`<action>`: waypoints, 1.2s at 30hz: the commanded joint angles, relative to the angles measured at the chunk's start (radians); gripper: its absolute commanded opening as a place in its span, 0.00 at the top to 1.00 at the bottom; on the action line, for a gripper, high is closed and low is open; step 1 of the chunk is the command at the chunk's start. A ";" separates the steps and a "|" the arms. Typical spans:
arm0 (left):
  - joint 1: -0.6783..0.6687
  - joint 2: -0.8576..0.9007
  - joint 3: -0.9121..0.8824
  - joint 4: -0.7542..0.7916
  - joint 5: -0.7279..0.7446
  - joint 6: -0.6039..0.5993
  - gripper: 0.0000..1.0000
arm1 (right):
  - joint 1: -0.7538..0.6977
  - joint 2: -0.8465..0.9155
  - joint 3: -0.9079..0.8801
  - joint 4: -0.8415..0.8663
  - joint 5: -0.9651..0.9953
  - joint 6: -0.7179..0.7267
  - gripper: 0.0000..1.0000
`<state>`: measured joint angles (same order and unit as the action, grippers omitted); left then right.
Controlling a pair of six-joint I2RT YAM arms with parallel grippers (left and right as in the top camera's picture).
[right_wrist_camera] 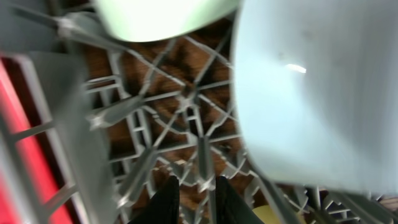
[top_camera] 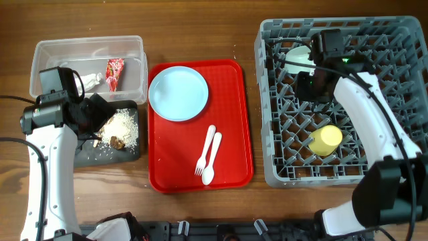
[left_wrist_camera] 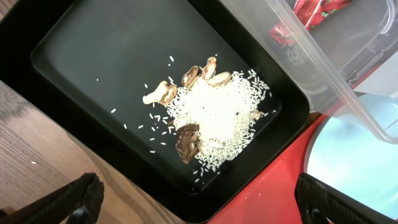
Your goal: Sort waste into correct bins and load items into the dishwasher rack
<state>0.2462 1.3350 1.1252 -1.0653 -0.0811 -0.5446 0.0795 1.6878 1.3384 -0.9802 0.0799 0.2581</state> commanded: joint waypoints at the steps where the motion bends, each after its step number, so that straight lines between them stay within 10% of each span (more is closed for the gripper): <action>1: 0.005 -0.013 0.003 0.002 0.002 -0.013 0.00 | -0.049 0.041 0.010 0.015 0.015 -0.023 0.78; 9: 0.005 -0.013 0.003 0.002 0.002 -0.014 0.00 | -0.070 -0.128 0.019 0.045 0.300 0.160 0.80; 26: 0.005 -0.013 0.003 0.003 0.002 -0.013 0.00 | -0.153 -0.174 0.016 0.309 0.447 -0.076 0.89; 36: 0.005 -0.013 0.003 0.003 0.002 -0.013 0.00 | -0.167 -0.113 0.010 0.220 0.051 -0.134 0.92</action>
<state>0.2462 1.3350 1.1252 -1.0653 -0.0811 -0.5446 -0.0875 1.6054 1.3689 -0.7395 0.2001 0.1123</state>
